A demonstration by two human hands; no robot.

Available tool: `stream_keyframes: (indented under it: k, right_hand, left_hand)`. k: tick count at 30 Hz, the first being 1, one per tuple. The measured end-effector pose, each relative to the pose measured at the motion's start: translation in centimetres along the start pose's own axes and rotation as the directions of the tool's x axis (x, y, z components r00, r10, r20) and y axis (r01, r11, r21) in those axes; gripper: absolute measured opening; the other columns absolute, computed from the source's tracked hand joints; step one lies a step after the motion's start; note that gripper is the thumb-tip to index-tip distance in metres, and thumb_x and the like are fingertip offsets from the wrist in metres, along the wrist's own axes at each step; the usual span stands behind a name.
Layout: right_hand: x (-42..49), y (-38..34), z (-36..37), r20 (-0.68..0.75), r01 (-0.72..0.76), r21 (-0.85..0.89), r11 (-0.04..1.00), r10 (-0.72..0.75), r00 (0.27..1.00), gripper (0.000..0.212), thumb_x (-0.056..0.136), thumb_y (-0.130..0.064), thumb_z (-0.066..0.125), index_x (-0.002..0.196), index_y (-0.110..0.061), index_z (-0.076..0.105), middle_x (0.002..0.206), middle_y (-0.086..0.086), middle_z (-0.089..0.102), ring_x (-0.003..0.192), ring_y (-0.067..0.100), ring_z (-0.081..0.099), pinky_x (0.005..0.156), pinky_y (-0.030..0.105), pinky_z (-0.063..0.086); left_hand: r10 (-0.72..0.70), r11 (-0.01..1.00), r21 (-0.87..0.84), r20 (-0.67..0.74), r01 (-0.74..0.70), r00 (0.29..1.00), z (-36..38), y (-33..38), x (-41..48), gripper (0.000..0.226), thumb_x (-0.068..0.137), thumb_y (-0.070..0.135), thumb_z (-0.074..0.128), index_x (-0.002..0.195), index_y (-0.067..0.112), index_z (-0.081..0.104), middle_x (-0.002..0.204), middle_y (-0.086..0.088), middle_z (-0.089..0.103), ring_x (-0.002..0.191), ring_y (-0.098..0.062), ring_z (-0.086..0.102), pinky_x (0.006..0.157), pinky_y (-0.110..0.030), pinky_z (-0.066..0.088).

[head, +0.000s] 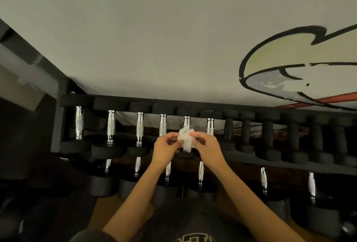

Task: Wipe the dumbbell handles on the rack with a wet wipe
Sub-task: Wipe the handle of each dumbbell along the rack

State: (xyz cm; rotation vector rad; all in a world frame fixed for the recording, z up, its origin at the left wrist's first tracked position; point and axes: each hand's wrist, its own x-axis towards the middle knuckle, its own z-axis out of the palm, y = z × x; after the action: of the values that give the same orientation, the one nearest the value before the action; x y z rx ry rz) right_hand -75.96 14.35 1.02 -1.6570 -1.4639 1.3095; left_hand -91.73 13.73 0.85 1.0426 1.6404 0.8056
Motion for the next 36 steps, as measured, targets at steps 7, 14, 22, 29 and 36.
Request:
stream_keyframes:
  k: [7,14,22,29,36]
  right_hand:
    - [-4.5,-2.3,-2.6,-0.163,0.062,0.079,0.995,-0.049,0.985,0.022,0.091,-0.011,0.064,0.112,-0.013,0.071,0.111,0.002,0.069,0.1,0.011,0.063,0.094,0.029,0.052]
    - [-10.7,-3.1,-1.4,-0.128,0.066,0.028,0.997,-0.062,0.99,0.029,0.089,-0.014,0.067,0.118,-0.019,0.064,0.119,0.0,0.053,0.096,0.008,0.057,0.086,0.018,0.044]
    - [-9.1,-3.2,6.1,0.121,-0.296,0.487,0.822,0.272,0.955,0.035,0.097,-0.013,0.057,0.132,-0.008,0.053,0.111,0.009,0.064,0.099,0.021,0.066,0.081,0.039,0.06]
    - [-1.5,-2.3,12.3,-0.08,-0.321,0.511,0.798,0.416,0.906,0.019,0.08,0.002,0.071,0.071,-0.014,0.074,0.076,0.012,0.074,0.081,0.034,0.07,0.08,0.048,0.055]
    - [6.7,-1.5,13.9,-0.338,-0.305,0.396,0.866,0.447,0.828,0.012,0.085,-0.017,0.072,0.094,-0.008,0.072,0.087,0.003,0.073,0.086,0.018,0.069,0.081,0.036,0.059]
  left_hand:
    - [0.056,0.998,-0.009,-0.141,-0.058,0.988,-1.7,3.0,-5.9,0.012,0.086,0.015,0.07,0.083,0.007,0.061,0.083,-0.004,0.065,0.072,-0.012,0.061,0.057,-0.017,0.051]
    - [0.04,0.999,0.016,-0.13,-0.038,0.991,-3.6,2.8,-10.9,0.019,0.08,0.005,0.073,0.082,0.012,0.055,0.082,-0.013,0.065,0.08,-0.025,0.063,0.077,-0.046,0.058]
    - [-0.062,0.994,-0.081,0.094,0.069,0.994,-4.7,1.2,-8.1,0.031,0.085,0.001,0.064,0.103,0.026,0.061,0.099,-0.011,0.07,0.091,-0.024,0.068,0.066,-0.03,0.055]
    - [-0.095,0.995,-0.021,0.086,0.097,0.992,-8.2,-4.0,1.0,0.026,0.081,0.0,0.068,0.096,0.021,0.065,0.087,-0.005,0.068,0.076,-0.02,0.065,0.054,-0.026,0.053]
    - [-0.185,0.982,-0.01,0.112,0.188,0.976,-13.1,-6.3,6.9,0.018,0.086,0.006,0.064,0.095,0.022,0.064,0.093,-0.005,0.069,0.087,-0.019,0.067,0.06,-0.025,0.051]
